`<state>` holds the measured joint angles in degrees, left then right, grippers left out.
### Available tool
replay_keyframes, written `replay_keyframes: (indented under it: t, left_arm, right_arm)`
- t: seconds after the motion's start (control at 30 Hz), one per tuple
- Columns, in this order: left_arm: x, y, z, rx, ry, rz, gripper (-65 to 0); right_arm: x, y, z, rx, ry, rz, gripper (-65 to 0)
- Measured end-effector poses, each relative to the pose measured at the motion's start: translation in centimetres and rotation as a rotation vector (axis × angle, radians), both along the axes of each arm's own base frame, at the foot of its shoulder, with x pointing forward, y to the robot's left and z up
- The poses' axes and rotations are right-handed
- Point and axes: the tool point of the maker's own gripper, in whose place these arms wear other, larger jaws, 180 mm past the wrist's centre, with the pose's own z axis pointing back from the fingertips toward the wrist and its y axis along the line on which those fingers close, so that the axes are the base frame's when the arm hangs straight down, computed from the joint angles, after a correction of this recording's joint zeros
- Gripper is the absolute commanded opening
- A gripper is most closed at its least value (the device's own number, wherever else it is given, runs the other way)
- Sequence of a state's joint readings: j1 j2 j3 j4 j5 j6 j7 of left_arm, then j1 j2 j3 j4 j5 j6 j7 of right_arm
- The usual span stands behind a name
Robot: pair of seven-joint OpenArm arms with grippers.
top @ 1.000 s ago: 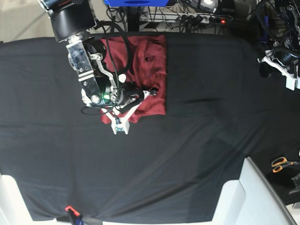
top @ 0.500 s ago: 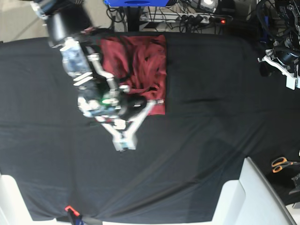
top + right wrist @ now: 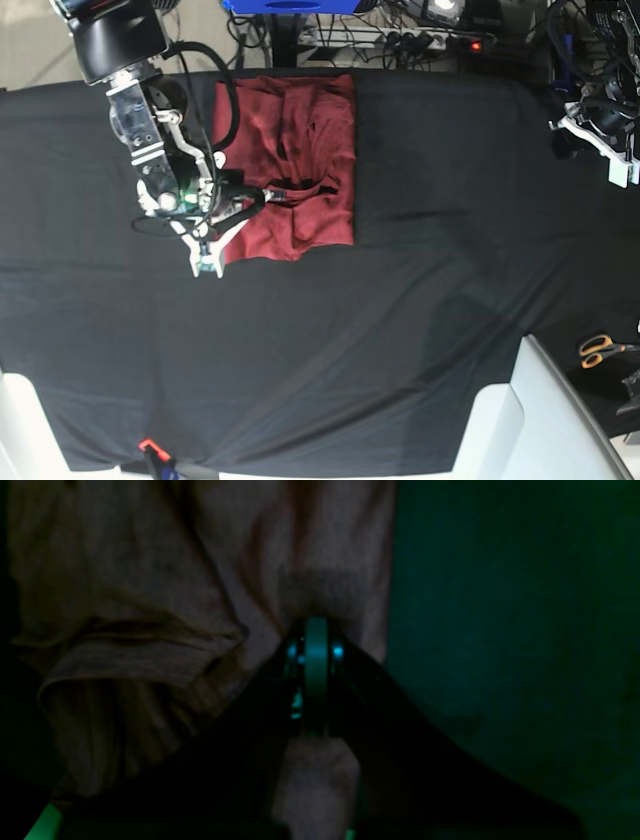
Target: Fold the T-shirt properly
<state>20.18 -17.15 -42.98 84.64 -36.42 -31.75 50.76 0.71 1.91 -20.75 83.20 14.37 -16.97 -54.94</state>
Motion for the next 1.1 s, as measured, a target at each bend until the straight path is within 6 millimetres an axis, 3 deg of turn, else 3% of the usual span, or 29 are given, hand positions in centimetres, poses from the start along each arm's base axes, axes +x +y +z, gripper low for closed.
replay_keyframes:
  t: [0.73,0.93,1.1]
  left_arm:
    - [0.0,0.1,0.0,0.001,0.0,0.001,-65.0]
    - [0.0,0.1,0.0,0.002,0.0,0.002,-65.0]
    - [0.0,0.1,0.0,0.002,0.0,0.001,-65.0]
  right_arm:
    - [-0.5,4.0,0.5,0.082,0.011,0.005,-64.8]
    - [0.7,6.5,1.4,0.093,-0.035,0.068,-64.8]
    - [0.9,7.9,0.2,0.085,-0.021,0.099,-64.8]
